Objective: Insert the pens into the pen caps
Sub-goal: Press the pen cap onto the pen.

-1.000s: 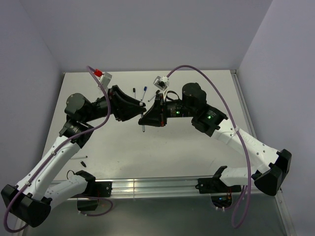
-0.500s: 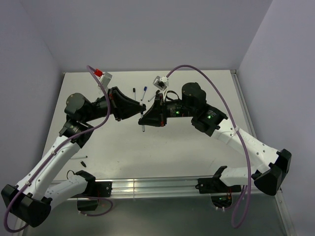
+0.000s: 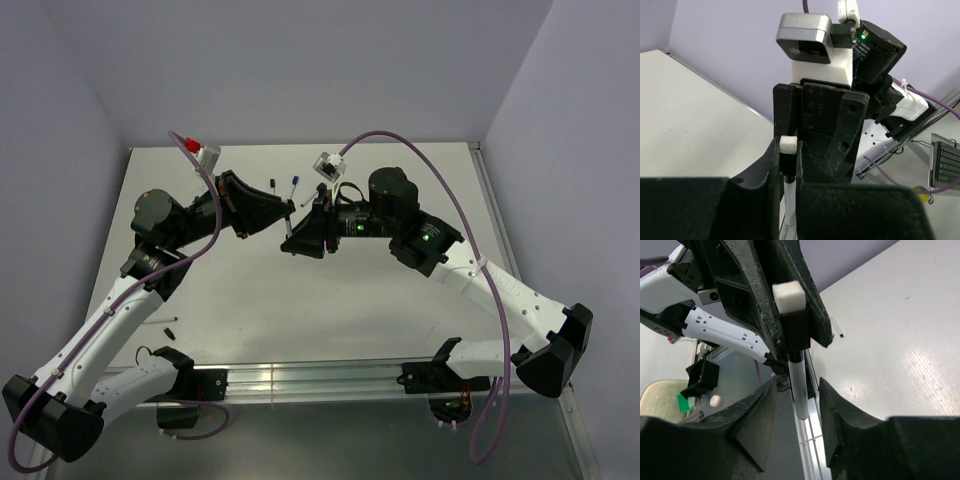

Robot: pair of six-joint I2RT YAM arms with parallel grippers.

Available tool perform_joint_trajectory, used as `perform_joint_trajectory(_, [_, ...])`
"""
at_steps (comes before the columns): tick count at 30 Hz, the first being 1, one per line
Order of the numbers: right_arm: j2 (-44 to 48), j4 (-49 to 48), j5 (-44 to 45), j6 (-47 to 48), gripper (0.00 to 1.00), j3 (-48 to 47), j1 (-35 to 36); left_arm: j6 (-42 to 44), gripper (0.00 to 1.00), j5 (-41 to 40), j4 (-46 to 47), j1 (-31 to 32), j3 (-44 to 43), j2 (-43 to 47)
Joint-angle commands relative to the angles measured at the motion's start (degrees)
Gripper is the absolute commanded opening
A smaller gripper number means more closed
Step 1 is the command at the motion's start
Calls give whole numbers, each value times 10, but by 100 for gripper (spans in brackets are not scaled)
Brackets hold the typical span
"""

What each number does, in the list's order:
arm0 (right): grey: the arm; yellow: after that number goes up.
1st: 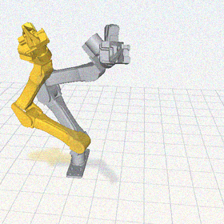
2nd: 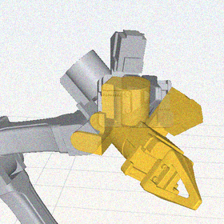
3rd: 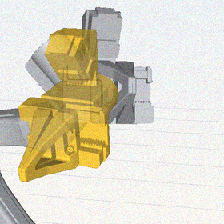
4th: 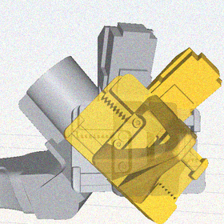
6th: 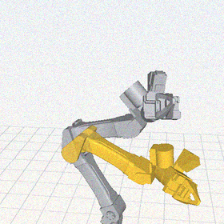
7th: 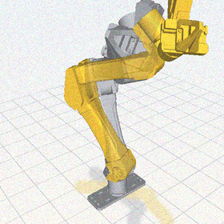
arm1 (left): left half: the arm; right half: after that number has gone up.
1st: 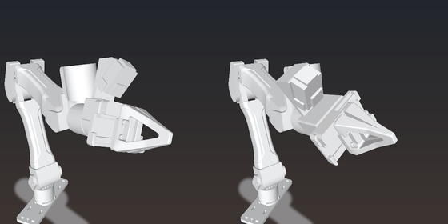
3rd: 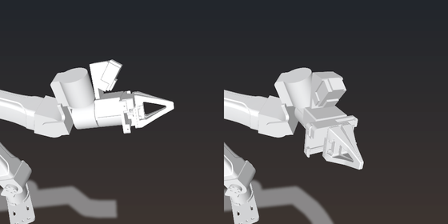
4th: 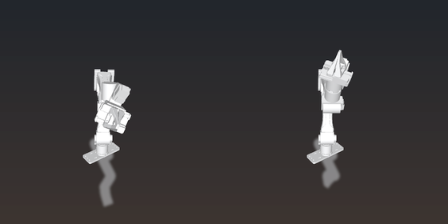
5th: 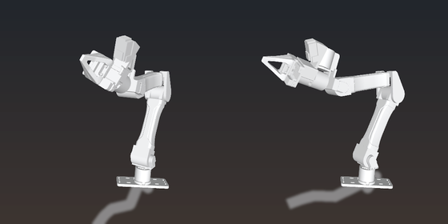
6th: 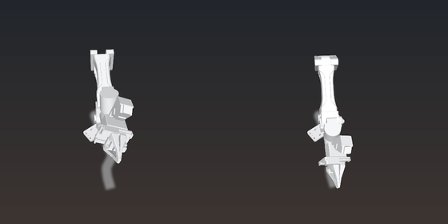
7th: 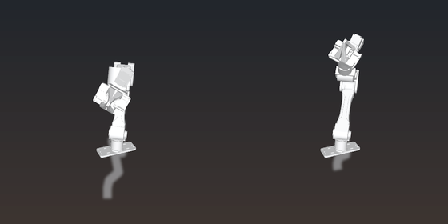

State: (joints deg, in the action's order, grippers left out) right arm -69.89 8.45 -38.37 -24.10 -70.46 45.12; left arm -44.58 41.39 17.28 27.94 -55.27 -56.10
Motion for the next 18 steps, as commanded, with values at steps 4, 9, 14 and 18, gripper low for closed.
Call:
perform_joint_trajectory(4, [14,5,43,22,57,-7,1,32,0,-50,1,-2,-33,-4])
perform_joint_trajectory(9, [50,-8,98,19,100,36,-1,62,0,-36,-8,-2,-36,-2])
perform_joint_trajectory(14, [92,-29,133,17,100,84,-5,78,0,-28,41,-3,-1,28])
perform_joint_trajectory(18, [99,-57,117,17,81,98,-7,73,0,-25,94,-2,44,50])
